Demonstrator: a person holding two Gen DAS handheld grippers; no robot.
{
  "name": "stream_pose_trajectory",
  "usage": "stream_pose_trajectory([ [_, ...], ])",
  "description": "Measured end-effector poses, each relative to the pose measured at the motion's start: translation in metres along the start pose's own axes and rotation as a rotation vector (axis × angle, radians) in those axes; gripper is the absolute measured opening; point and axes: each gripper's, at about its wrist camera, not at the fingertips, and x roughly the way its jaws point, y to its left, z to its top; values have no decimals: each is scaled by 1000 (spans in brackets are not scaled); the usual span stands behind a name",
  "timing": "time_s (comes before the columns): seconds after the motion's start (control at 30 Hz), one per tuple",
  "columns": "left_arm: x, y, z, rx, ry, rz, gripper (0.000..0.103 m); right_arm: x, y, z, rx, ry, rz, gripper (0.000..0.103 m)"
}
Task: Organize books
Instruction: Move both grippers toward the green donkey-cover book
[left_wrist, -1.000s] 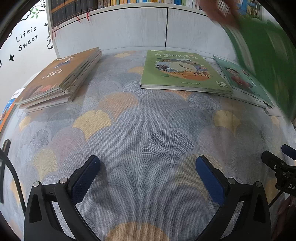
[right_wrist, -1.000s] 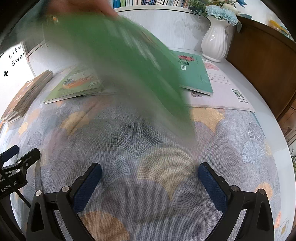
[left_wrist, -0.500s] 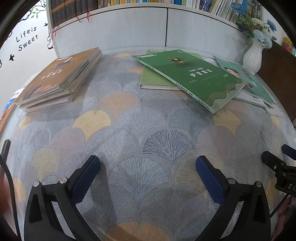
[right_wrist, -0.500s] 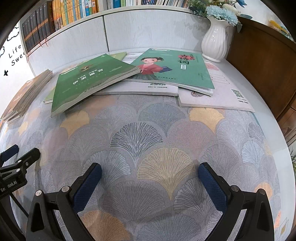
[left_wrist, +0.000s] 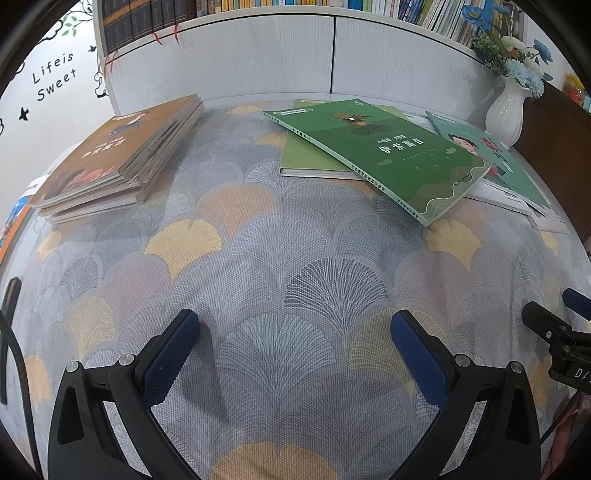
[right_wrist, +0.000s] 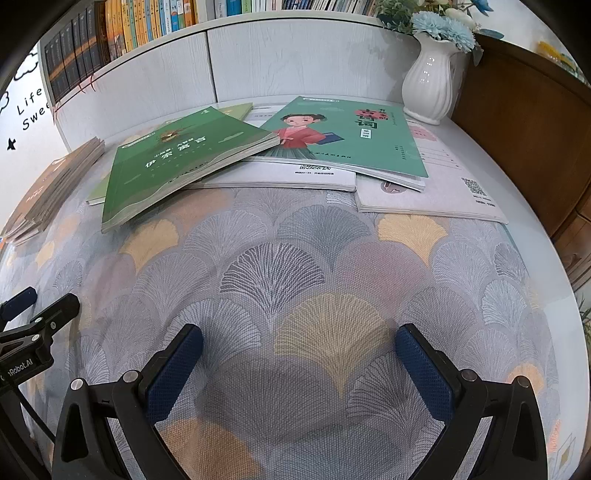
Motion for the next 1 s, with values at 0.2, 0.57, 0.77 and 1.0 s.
stream_pose_trajectory([
  [0.2, 1, -1, 1, -9, 1, 1, 103, 2, -1, 0, 0, 0, 1, 103],
  [0.57, -6, -5, -7, -250, 113, 123, 103, 2, -4, -1, 2, 1, 14, 103],
  [0.77, 0, -4, 1, -285, 242, 138, 103, 0, -5, -3, 2, 1, 14, 103],
  [1.0, 9, 1, 10, -299, 331, 129, 103, 0, -5, -4, 2, 0, 12, 103],
])
